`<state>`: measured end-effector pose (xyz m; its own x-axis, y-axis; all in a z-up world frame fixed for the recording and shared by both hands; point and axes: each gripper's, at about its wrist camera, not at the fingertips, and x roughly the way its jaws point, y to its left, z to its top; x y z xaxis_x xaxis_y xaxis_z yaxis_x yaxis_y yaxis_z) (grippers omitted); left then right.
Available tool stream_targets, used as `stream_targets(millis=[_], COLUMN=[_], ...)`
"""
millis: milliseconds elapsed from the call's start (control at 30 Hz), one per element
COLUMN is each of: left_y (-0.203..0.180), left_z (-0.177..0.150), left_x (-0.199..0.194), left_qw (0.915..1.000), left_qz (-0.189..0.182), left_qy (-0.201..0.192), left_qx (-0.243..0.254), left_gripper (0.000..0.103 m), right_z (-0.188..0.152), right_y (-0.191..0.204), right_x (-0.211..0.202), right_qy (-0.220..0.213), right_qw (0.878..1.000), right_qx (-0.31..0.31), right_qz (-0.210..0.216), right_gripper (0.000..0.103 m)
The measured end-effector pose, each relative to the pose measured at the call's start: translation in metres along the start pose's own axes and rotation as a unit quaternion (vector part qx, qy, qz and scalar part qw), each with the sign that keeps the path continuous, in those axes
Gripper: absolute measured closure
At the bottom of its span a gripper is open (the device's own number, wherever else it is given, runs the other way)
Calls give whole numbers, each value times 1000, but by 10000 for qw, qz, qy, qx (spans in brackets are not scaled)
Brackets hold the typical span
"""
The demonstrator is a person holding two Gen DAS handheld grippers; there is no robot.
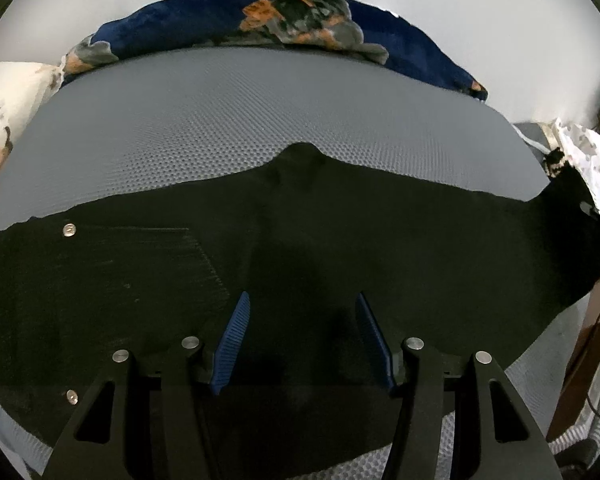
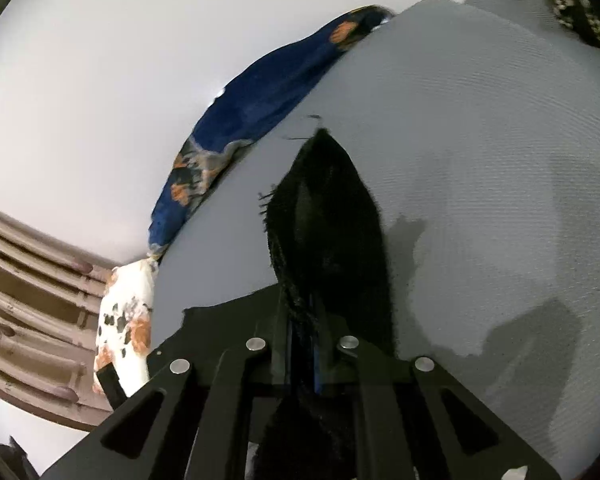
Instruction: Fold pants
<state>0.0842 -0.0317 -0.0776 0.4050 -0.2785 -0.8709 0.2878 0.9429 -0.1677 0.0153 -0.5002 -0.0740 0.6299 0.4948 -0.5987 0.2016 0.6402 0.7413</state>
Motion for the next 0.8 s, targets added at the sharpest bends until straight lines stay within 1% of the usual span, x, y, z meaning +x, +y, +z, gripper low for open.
stream_targets(millis=[167,367,533,667,800], left_y=[12,27,39,51,61], left_z=[-4,-7,-14,-16,-18], left_x=[-9,-21,-29,-38,-45], left_qw=[9998,9992,9984,9969,9960], left_qz=[-50,-77,-205,-306,-317], left_qy=[-136,-312,-357,-458,-549], left_qx=[-122,-247,-384,-558,-633], left_gripper=[45,45,45,45,45], right_z=[-4,-18,-40,-62,-83], right_y=[47,95,130,148,164], right_x=[36,92,143,181,213], right_qy=[333,779,1198,1541,1849], right_qw=[9989,9944,9883,9822,9746], right_qx=[-336,-648,-862,-977,-1208], right_qz=[59,291,380,444,360], right_gripper=[95,95,95,95,95])
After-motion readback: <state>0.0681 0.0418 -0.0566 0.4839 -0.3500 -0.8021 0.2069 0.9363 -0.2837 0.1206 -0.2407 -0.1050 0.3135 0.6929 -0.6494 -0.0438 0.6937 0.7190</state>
